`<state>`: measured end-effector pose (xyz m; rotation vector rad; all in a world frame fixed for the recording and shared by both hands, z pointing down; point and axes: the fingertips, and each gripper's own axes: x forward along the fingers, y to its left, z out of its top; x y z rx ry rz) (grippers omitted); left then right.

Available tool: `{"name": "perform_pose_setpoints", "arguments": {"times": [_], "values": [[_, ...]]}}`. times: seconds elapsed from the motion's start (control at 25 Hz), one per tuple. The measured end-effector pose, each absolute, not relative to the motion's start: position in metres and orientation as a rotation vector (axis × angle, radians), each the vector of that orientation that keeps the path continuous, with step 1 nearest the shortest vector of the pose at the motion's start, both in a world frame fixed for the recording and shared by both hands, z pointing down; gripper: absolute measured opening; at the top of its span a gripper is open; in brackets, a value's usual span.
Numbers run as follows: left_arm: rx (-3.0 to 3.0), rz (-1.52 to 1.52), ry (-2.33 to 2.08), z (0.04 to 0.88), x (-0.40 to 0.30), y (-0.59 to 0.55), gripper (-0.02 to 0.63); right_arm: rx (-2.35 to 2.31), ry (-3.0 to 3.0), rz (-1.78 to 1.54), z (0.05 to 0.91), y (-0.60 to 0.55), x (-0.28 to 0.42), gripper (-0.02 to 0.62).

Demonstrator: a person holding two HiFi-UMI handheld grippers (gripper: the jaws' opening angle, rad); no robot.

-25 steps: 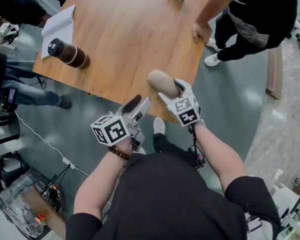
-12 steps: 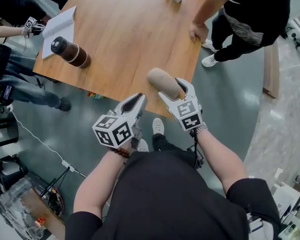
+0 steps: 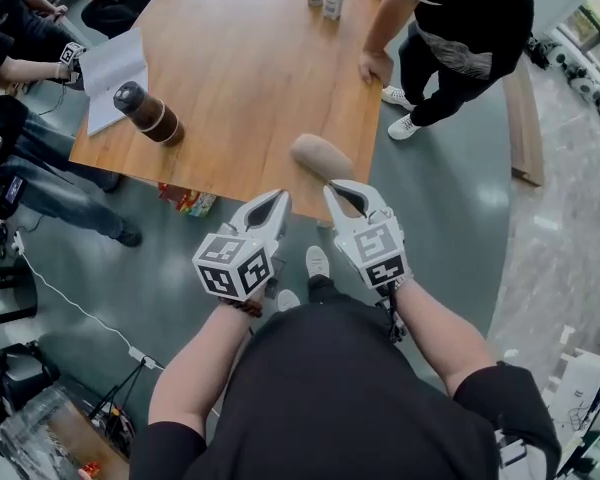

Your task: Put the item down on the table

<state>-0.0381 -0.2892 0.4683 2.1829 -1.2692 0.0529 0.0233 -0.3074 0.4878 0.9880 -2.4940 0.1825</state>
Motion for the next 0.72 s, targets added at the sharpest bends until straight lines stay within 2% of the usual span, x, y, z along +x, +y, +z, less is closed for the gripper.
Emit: {"name": "perform_pose_setpoints", "arguments": {"times": [0.72], "values": [[2.351, 0.051, -1.208, 0.439, -0.020, -0.225, 0.009, 1.097, -2.521, 0.173, 0.444, -0.215, 0.020, -0.009]]}}
